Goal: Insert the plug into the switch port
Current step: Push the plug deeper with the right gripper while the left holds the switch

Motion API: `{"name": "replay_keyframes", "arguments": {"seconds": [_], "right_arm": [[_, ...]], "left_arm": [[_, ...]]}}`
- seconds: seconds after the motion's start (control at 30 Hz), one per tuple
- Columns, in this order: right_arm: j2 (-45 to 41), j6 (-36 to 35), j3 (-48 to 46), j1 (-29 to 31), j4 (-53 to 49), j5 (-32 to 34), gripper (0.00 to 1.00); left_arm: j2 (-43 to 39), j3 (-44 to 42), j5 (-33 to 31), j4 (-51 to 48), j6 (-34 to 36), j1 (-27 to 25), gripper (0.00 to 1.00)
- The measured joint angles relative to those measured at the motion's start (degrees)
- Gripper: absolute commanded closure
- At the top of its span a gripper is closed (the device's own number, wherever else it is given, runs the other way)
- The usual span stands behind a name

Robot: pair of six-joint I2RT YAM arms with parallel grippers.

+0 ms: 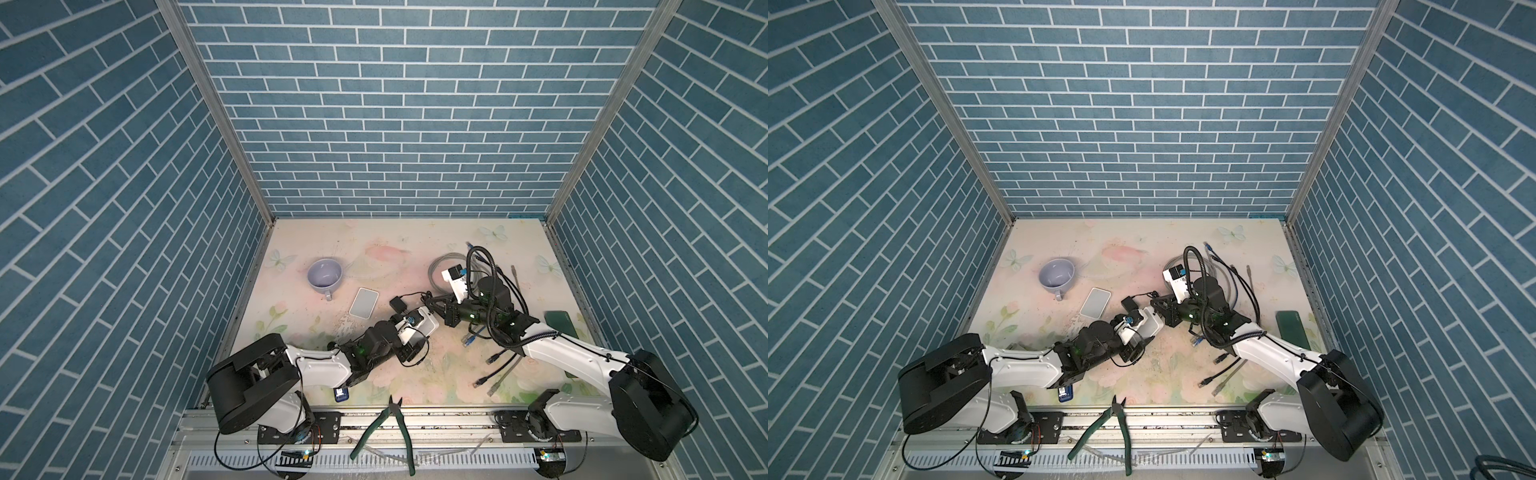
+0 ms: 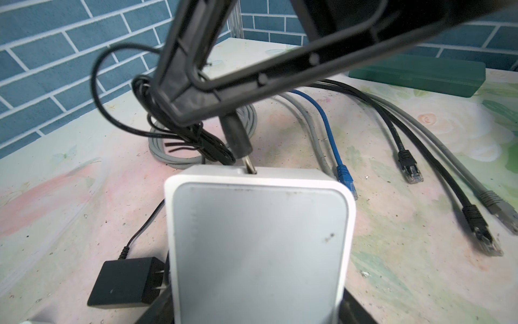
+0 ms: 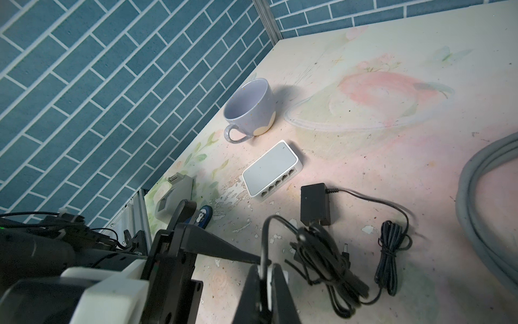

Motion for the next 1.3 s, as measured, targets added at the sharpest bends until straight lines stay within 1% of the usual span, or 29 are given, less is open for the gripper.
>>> {"name": "replay_keyframes", "arguments": {"seconds": [0.03, 0.27, 0.4, 0.5, 0.63, 0.9, 1.3], "right_arm": [[0.13, 0.00, 0.00, 0.00, 0.11, 0.00, 1.00], [0.39, 0.42, 0.00, 0.07, 1.14, 0.00, 1.00], [-0.37, 1.66, -0.04, 0.17, 2.75, 0.04, 1.00], [-2.16, 2.60, -0.44, 0.48, 4.26, 0.22, 1.00], [-5.22, 3.06, -2.19, 0.59, 6.64, 0.98, 1.00], [-8.17, 4.04, -4.44, 0.63, 10.82, 2.10, 1.00], [-8.66, 4.11, -4.96, 0.63, 14.08, 1.99, 1.00]], "left_arm": [[0.00, 0.00, 0.07, -0.07, 0.02, -0.02, 0.54], [0.00, -0.02, 0.07, 0.24, 0.13, -0.02, 0.54], [0.00, -1.44, 0.09, 4.61, 0.72, -0.02, 0.54], [0.02, -2.89, 0.37, 9.27, 1.77, 0.00, 0.54], [0.02, -3.08, 1.09, 12.76, 3.63, 0.00, 0.54], [0.37, -3.10, 1.77, 16.61, 5.70, 0.00, 0.55], [1.38, -3.10, 1.77, 20.33, 5.75, 0.00, 0.55]]}}
